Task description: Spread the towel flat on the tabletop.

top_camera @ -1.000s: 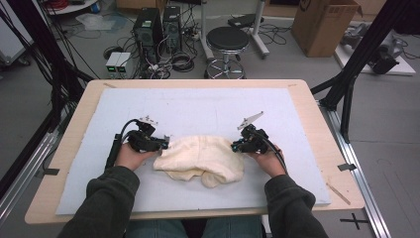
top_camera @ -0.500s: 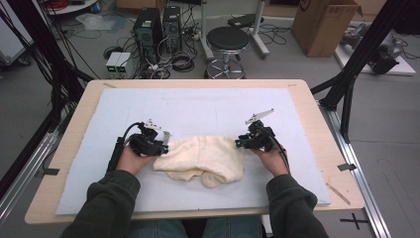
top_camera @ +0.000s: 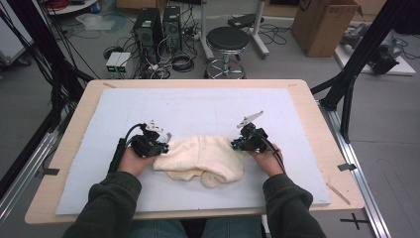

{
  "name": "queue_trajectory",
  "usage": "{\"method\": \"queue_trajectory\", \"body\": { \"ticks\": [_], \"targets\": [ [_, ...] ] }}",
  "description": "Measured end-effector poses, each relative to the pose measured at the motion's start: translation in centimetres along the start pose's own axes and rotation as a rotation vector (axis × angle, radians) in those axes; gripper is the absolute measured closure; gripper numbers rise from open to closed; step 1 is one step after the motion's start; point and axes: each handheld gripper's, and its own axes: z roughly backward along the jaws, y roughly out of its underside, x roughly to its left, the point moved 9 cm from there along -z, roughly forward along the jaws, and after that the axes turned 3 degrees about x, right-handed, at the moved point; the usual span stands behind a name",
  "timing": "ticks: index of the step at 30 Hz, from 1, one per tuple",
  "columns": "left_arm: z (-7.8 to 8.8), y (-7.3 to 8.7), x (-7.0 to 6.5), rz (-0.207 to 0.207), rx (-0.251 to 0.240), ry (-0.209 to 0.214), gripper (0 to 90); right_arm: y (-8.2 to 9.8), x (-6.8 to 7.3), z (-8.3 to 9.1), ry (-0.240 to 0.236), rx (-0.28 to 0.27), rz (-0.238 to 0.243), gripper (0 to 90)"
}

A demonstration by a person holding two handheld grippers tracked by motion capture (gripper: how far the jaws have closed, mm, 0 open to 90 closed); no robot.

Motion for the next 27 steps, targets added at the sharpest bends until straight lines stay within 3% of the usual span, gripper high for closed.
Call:
{"method": "queue_trajectory", "body": {
  "ticks": [5, 12, 18, 27],
  "targets": [
    [0.7, -0.3, -0.5, -0.02, -0.025, 0.014, 85.4, -0.4, 0.5, 0.9, -0.008, -0.033, 0.004, 84.3],
    [2.1, -0.7, -0.4, 0.008, -0.078, 0.027, 85.6, -0.7, 0.6, 2.5, -0.026, -0.099, -0.003, 84.3],
    [2.8, -1.0, -0.2, 0.0, -0.105, 0.025, 85.6, -1.0, 0.7, 3.4, -0.039, -0.126, -0.002, 84.4],
    [4.0, -1.9, 0.6, 0.033, -0.16, 0.027, 85.7, -2.0, 0.6, 4.9, -0.035, -0.152, 0.022, 84.5]
  ]
}}
